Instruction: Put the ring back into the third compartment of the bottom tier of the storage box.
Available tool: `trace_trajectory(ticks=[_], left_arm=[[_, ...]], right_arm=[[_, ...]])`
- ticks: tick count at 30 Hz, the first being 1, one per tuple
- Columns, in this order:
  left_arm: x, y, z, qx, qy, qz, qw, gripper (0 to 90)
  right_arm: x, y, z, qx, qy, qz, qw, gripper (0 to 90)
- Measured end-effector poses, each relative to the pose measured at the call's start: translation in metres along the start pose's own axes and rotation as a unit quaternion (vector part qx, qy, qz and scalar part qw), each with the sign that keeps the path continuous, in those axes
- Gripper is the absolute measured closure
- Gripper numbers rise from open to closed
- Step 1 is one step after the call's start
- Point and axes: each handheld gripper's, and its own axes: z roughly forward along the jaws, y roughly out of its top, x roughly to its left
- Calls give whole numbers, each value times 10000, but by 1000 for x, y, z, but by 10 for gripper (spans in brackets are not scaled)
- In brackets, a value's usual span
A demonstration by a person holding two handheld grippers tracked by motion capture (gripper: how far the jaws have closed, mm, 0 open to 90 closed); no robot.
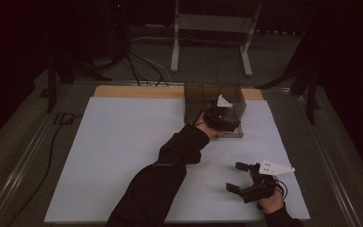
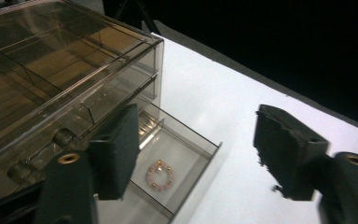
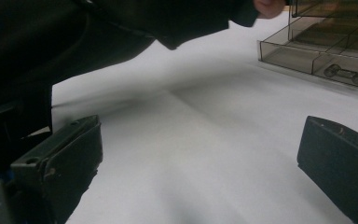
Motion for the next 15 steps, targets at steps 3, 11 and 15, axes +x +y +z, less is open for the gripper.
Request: trace_trajectory(ticks=[3, 11, 15], left_arm=[[-1, 0, -7, -2, -34, -122, 9999, 250], [0, -4, -28, -5, -224, 21, 9997, 158], [1, -4, -34, 77, -397, -52, 9992, 41]], right_arm=[[0, 0, 0, 1, -8, -6, 10000, 0], [0, 0, 1, 37, -24, -20, 10000, 0], [1, 0, 0, 36, -28, -26, 10000, 0]])
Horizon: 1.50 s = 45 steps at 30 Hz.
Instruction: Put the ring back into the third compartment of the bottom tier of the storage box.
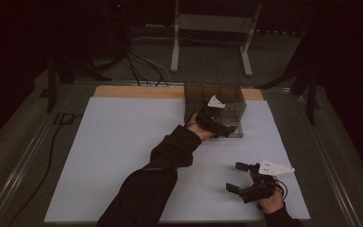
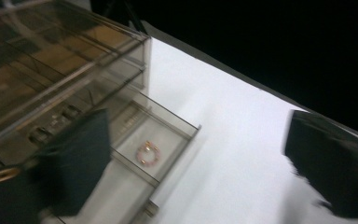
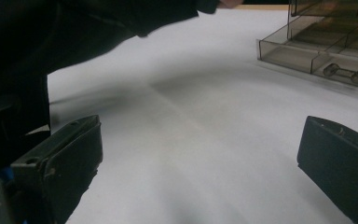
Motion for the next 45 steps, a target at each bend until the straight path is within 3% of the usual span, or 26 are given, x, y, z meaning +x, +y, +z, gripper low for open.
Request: trace_trajectory(ticks=[2, 6, 15, 28, 31, 39, 45], left_arm=[[-1, -1, -4, 69, -132, 89, 9998, 24], [-2, -4, -11, 134, -92, 244, 9996, 6], [2, -10, -32, 101, -179, 373, 9991, 6], [14, -23, -60, 68, -119, 228, 9996, 6], [17, -33, -69, 208, -81, 287, 9993, 6], [15, -48, -91, 185, -16, 354, 9992, 6], [19, -65, -107, 167, 6, 230, 9996, 6]], right_arm=[[0, 0, 0, 17, -5, 0, 10000, 0], [0, 0, 1, 7, 2, -4, 10000, 0], [1, 0, 2, 24, 4, -12, 10000, 0], [0, 0, 3, 23, 5, 2, 10000, 0], [0, 0, 3, 48, -2, 20, 10000, 0], [0, 2, 7, 47, 39, -9, 10000, 0], [0, 2, 8, 51, 45, 10, 10000, 0]])
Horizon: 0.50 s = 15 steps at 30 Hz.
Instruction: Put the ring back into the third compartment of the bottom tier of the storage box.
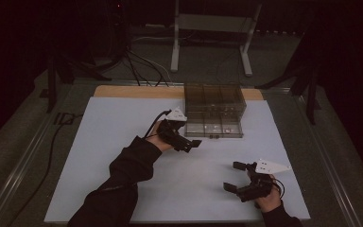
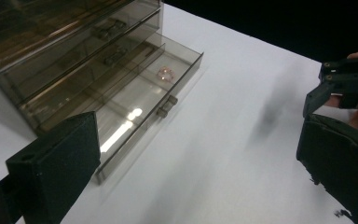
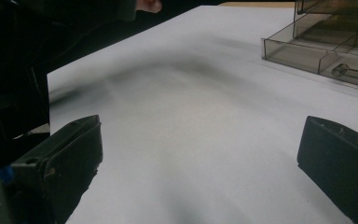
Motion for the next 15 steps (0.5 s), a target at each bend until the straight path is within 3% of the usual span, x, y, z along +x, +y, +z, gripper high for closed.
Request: trace_trajectory(ticks=[15], left_arm=[[1, -51, -44, -195, 211, -343, 9990, 6]], right_arm=[[0, 0, 1, 11, -23, -2, 10000, 0]])
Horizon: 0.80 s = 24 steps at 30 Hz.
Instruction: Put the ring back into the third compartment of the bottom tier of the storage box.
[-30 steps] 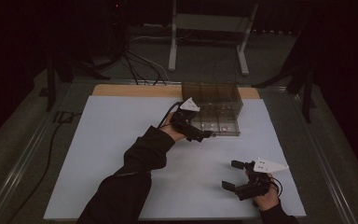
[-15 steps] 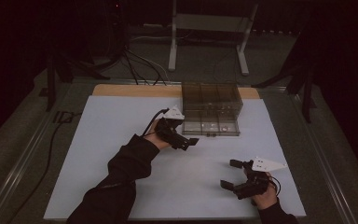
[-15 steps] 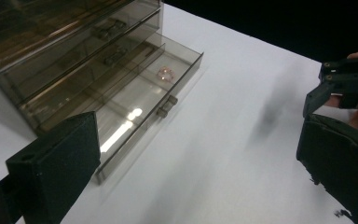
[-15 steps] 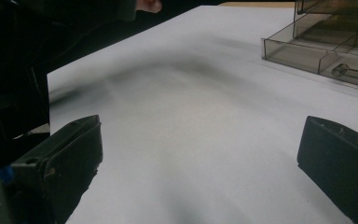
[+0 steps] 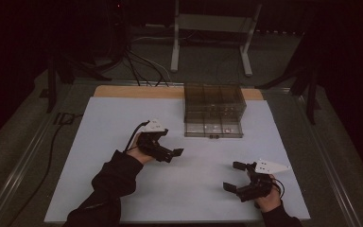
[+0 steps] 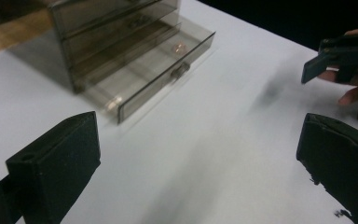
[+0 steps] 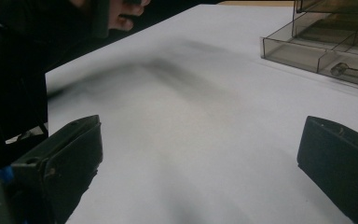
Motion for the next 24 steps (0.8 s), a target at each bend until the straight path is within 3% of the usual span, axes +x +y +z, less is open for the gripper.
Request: trace_trajectory(ticks=[9, 11, 12, 24], left_arm=[[5, -35, -31, -98, 211, -176, 9996, 6], [5, -35, -31, -98, 211, -176, 9996, 6], [6, -48, -40, -83, 334, -220, 9992, 6], [2, -91, -75, -290, 690, -474, 9961, 6]], right_arm=[[0, 0, 1, 29, -20, -21, 10000, 0], [0, 0, 2, 26, -20, -11, 10000, 0], [1, 0, 2, 19, -17, -26, 10000, 0], [2, 0, 3, 31, -22, -13, 10000, 0]])
